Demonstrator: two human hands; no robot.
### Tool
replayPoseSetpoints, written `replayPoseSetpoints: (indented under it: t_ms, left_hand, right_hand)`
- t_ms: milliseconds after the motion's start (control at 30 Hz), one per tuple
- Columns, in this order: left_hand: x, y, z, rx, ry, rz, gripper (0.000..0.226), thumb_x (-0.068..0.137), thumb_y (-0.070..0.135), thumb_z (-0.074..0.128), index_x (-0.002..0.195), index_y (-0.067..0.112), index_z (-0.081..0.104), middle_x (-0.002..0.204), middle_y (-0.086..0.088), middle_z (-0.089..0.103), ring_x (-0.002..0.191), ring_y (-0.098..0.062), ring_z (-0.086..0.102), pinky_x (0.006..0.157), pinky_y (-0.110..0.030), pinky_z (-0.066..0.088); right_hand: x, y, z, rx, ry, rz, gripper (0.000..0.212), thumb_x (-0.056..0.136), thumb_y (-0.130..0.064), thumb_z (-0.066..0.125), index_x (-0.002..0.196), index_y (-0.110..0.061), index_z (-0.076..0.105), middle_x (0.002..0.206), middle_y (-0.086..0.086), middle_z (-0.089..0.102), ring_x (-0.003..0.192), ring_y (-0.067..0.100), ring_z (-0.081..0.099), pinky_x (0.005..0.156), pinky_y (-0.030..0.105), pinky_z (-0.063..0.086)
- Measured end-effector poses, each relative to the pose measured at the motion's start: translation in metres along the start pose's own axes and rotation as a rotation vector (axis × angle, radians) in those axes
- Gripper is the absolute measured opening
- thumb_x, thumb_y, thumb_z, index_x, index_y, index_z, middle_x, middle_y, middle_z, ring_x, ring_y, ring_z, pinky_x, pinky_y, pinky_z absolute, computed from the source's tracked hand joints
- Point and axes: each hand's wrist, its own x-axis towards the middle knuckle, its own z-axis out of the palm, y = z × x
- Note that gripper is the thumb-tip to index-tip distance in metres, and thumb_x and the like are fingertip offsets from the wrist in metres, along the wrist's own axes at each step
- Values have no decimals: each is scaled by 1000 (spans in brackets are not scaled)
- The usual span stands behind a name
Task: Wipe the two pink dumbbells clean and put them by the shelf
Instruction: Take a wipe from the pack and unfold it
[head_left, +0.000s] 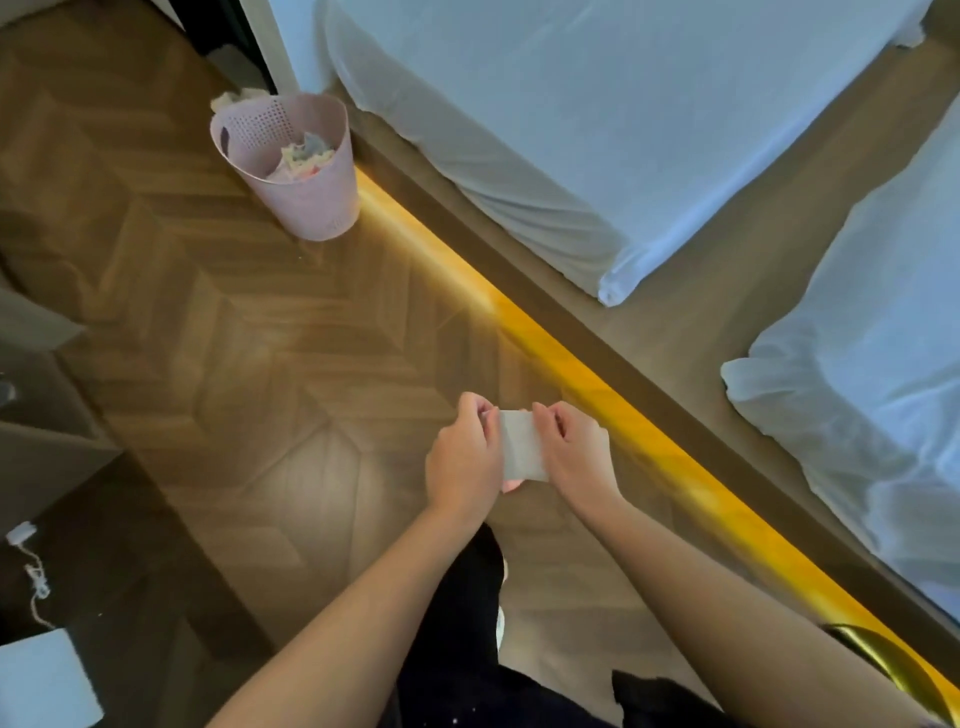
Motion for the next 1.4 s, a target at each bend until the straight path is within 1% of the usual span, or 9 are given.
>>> replayPoseSetpoints:
  t_ms: [100,300,500,700,800,1000,1133,1300,1400]
  left_hand:
    - [32,10,15,24,-32,-31,18,105,32,36,100,20,49,83,-2,63,77,-26,62,65,-46,53]
    - [93,38,25,42,-93,-64,18,105,32,36,100,20,48,82,0,63,75,-23,61,61,-42,50]
    - [147,54,18,28,-18,-161,16,106,32,35,101,22,47,86,-2,64,78,-23,62,66,-44,52]
    - [174,60,30,-40,210,-354,15,106,31,35,100,23,47,80,2,62,73,-20,58,59,-36,40]
    - [177,65,44,-106,372,-544,14,105,30,36,98,23,46,76,7,57,69,-16,54,57,-35,35]
    - [156,80,81,-226,667,-816,9,103,28,40,97,25,45,85,1,58,81,-28,54,66,-37,38]
    - [144,81,104,-282,764,-885,11,104,30,41,97,24,46,85,-2,60,83,-32,60,67,-41,45]
    - [134,67,136,-321,817,-929,14,105,29,39,98,20,48,82,0,62,75,-27,60,60,-39,43]
    - [129,48,160,-317,851,-978,14,105,27,39,100,18,48,83,-4,63,75,-29,59,64,-43,46]
  right_hand:
    - [35,1,-5,-15,-29,20,30,102,-40,47,90,-18,64,82,-4,62,74,9,60,56,16,41]
    - [104,-12,-22,-53,-46,36,33,102,-39,46,84,-17,62,76,-2,62,70,12,58,61,26,45]
    - [162,-52,-30,-133,-169,-65,33,103,-36,44,81,-17,58,71,-7,55,63,3,50,53,15,30]
    - [229,-77,-20,-282,-397,-250,35,103,-36,44,69,-27,44,67,-9,48,62,2,45,52,17,27]
    - [257,-81,-10,-397,-579,-395,32,103,-38,43,76,-22,51,70,-9,50,64,2,47,53,16,28]
    - [274,-89,-9,-553,-879,-697,31,104,-36,42,84,-17,54,73,-9,51,64,0,47,55,9,35]
    - [274,-75,-7,-584,-997,-768,35,104,-36,43,82,-12,56,73,-4,54,62,3,48,56,9,37]
    - [273,-48,10,-618,-1069,-791,36,104,-34,44,70,-20,47,64,-9,47,58,3,45,51,12,35]
    - [274,-23,30,-646,-1118,-815,39,103,-34,46,65,-25,43,62,-9,46,57,3,45,52,19,32]
